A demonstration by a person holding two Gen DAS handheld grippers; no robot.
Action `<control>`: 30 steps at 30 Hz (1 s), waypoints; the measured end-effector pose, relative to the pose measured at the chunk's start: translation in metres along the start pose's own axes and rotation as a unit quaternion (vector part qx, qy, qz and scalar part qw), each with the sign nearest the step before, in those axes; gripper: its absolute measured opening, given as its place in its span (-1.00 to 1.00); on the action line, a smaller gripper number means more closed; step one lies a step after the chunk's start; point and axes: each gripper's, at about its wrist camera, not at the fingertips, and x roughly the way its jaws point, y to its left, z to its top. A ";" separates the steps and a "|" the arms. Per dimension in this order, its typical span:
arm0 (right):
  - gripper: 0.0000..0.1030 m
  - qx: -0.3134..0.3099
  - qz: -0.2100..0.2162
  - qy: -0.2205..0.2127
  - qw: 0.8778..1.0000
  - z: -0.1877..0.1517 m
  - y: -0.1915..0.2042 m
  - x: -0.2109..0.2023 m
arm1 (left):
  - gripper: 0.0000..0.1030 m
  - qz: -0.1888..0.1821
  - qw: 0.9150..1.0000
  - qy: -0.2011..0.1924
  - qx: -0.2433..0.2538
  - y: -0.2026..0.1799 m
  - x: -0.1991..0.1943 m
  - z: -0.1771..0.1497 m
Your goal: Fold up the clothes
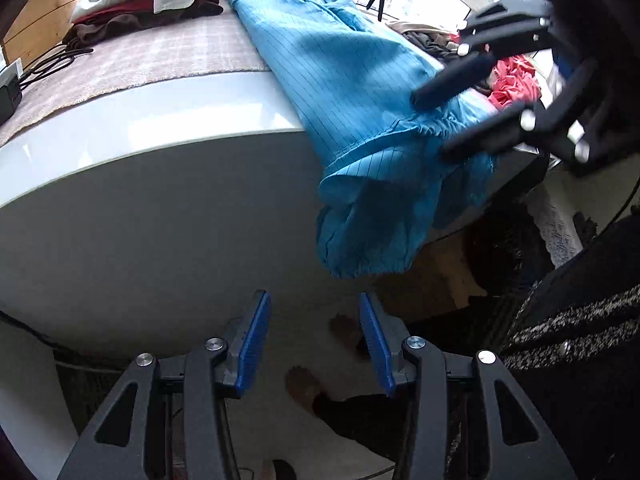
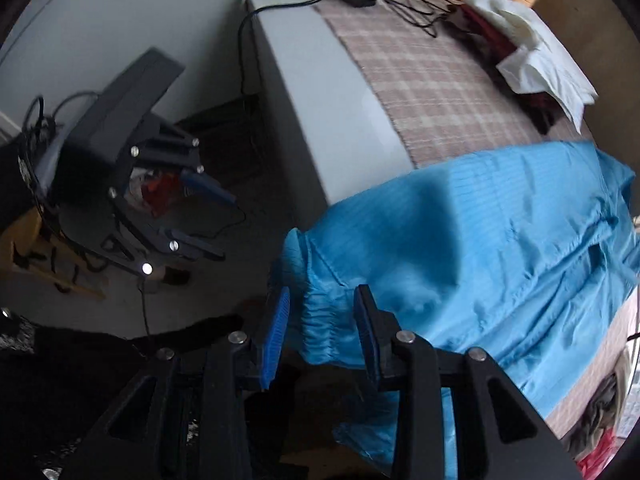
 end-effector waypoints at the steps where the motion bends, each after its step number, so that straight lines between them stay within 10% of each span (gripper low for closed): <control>1: -0.30 -0.016 -0.004 0.012 1.000 0.002 0.007 0.008 | -0.16 -0.005 1.000 -0.005 0.004 0.002 -0.001 0.001; 6: -0.26 -0.123 -0.095 0.055 0.986 -0.003 0.026 0.037 | -0.16 -0.025 0.999 -0.022 0.019 0.008 0.003 0.008; 9: -0.84 -0.157 -0.097 0.072 0.980 -0.007 0.022 0.029 | -0.16 -0.035 0.999 -0.033 0.023 0.008 0.005 0.014; 25: -0.87 -0.270 -0.207 0.032 0.940 -0.008 -0.001 -0.057 | -0.19 -0.156 0.978 -0.137 0.029 -0.041 -0.010 0.070; 27: -0.87 -0.269 -0.209 0.023 0.940 -0.008 0.002 -0.059 | -0.87 -0.143 0.979 -0.142 0.008 -0.047 -0.009 0.071; 30: -0.87 -0.263 -0.204 0.007 0.943 -0.008 0.003 -0.058 | -0.97 -0.107 0.983 -0.147 -0.012 -0.054 -0.010 0.062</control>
